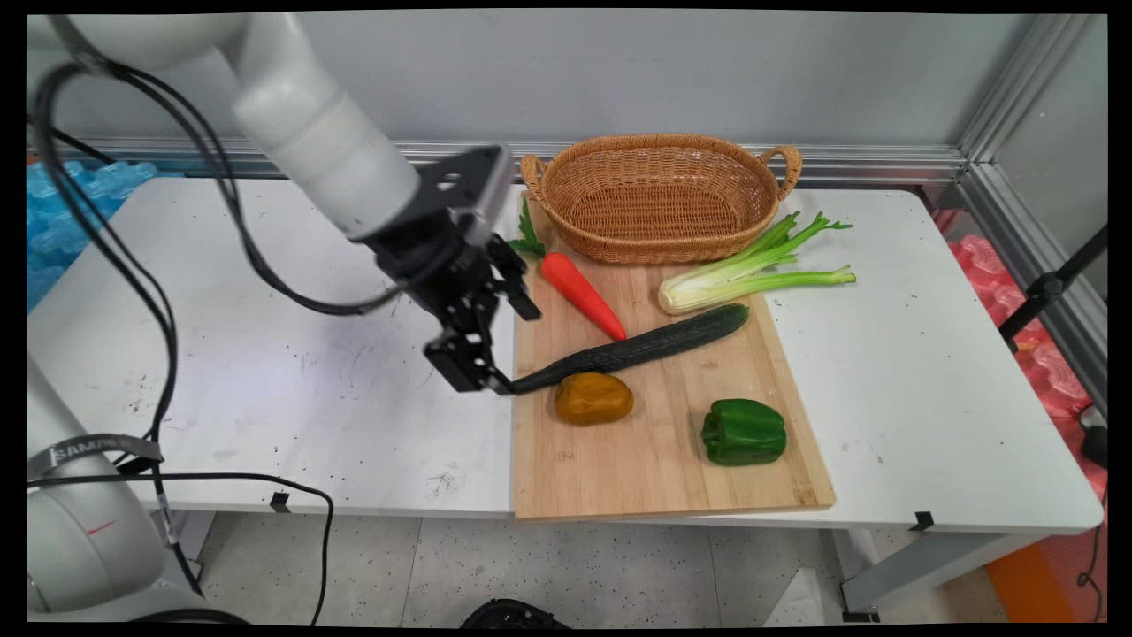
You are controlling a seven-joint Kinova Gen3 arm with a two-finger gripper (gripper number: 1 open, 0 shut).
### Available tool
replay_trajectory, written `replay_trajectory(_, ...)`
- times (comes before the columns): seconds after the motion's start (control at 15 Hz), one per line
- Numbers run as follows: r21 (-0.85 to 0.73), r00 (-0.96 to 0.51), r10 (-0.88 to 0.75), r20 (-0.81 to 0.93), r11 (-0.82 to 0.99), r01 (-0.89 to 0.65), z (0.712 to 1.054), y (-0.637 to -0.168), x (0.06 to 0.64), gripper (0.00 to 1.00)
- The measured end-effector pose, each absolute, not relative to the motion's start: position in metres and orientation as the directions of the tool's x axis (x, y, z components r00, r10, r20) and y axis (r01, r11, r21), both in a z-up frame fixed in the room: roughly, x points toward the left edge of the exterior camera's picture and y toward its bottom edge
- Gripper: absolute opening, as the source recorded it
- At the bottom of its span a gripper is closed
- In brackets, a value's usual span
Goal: Pick up the potato from the cutting board
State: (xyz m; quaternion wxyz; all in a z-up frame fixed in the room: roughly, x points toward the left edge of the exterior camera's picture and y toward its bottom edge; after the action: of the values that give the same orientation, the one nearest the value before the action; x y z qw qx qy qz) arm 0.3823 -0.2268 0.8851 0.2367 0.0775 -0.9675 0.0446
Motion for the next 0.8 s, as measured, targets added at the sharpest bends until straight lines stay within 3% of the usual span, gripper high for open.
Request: replay_trajectory(0.8, -0.070, -0.901, -0.066, 0.428, 0.992, -0.106, 0.815, -0.256, 0.319, 1.00)
